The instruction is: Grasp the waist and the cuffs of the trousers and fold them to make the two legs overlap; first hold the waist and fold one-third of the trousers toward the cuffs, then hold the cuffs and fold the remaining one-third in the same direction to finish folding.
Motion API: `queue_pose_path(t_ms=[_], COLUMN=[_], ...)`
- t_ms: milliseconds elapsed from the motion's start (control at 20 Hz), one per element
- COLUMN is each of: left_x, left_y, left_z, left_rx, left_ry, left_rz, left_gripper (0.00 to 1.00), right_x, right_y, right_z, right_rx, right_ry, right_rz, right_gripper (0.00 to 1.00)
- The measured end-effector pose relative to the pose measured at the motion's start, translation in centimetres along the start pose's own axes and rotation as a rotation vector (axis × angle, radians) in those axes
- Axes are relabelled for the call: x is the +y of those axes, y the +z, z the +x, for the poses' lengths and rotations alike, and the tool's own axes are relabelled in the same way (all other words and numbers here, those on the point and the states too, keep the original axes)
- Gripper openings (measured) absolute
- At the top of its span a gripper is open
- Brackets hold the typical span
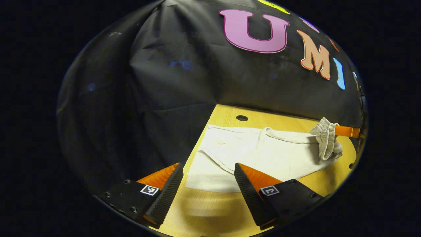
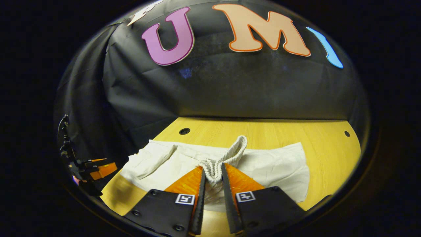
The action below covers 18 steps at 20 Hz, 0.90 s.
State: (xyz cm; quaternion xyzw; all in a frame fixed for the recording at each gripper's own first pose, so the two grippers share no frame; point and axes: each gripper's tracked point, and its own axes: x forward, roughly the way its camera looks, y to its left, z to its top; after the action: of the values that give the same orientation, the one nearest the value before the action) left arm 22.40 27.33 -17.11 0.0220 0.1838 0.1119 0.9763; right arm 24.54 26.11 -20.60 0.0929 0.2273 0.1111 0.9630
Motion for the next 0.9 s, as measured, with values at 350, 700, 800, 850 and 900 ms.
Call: queue_pose_path(t_ms=[350,700,800,850,900], left_x=[0.3,0.4,0.6,0.6,0.6], left_y=[-1.9,-3.6,-3.9,-3.9,-3.9], left_z=[3.5,5.8,5.9,6.0,5.9], left_rx=[0.055,0.104,0.113,0.114,0.119], left_ry=[-0.022,-0.014,-0.012,-0.010,-0.008], left_rz=[0.016,0.020,0.024,0.025,0.029], left_gripper=[0.96,0.96,0.96,0.96,0.96], right_x=[-0.2,-3.9,-4.6,-4.8,-5.0], right_y=[-1.4,-1.2,-1.4,-1.4,-1.2], right_z=[0.0,-1.5,-1.8,-1.8,-1.9], right_rx=[0.048,0.049,0.052,0.052,0.051], right_ry=[0.003,-0.068,-0.084,-0.088,-0.090], right_rz=[-0.031,-0.004,0.003,0.001,0.001], right_gripper=[0.98,0.96,0.92,0.97,0.92])
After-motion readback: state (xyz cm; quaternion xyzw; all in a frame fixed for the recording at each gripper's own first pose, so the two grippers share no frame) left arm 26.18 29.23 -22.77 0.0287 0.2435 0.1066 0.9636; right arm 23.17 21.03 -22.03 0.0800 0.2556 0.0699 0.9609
